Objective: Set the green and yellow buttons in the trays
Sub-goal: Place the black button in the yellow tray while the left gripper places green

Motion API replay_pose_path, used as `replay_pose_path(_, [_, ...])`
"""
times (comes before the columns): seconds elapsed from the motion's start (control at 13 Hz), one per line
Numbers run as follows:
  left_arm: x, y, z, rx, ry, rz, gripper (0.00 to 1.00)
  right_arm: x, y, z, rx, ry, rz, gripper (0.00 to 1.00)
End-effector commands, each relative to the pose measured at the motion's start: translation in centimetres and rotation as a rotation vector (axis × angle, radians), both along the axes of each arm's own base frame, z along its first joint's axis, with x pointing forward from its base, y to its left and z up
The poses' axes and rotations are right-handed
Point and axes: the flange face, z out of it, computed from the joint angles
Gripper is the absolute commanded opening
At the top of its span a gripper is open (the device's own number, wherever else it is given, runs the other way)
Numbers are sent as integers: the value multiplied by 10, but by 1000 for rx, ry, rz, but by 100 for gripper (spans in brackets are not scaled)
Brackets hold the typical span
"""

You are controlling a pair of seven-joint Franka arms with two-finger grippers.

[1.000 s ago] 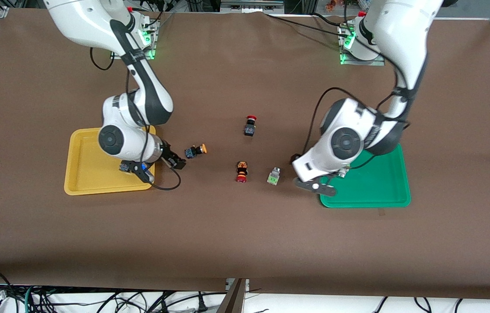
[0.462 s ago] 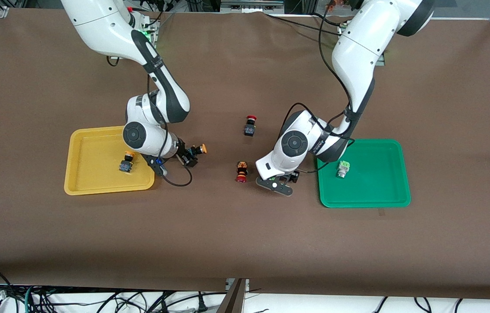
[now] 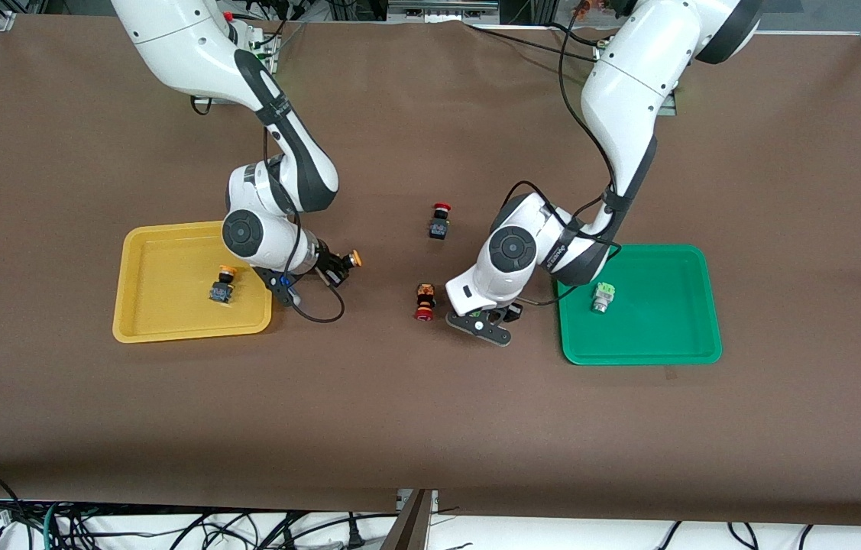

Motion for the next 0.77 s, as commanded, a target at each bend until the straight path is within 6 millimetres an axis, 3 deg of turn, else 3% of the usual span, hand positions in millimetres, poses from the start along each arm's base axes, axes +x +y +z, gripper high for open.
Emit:
replay_pose_path(0.0, [14, 20, 31, 28, -6, 26, 0, 19, -61, 40, 15, 23, 146, 0])
replay_pose_path(0.15, [39, 78, 76, 63, 36, 84, 0, 35, -123, 56, 6, 43, 293, 0])
replay_pose_path(0.23, [43, 101, 97, 86, 68, 58, 0, 41, -149, 60, -10, 24, 367, 0])
replay_pose_path(0.38, [49, 165, 123, 128, 173, -20, 0, 47, -194, 60, -21, 6, 468, 0])
replay_pose_path(0.54, [60, 236, 129, 122, 232, -100, 0, 49, -240, 50, -25, 4, 552, 1])
replay_pose_path(0.69, [63, 297, 101, 106, 267, -112, 0, 45, -275, 32, -29, -8, 591, 15])
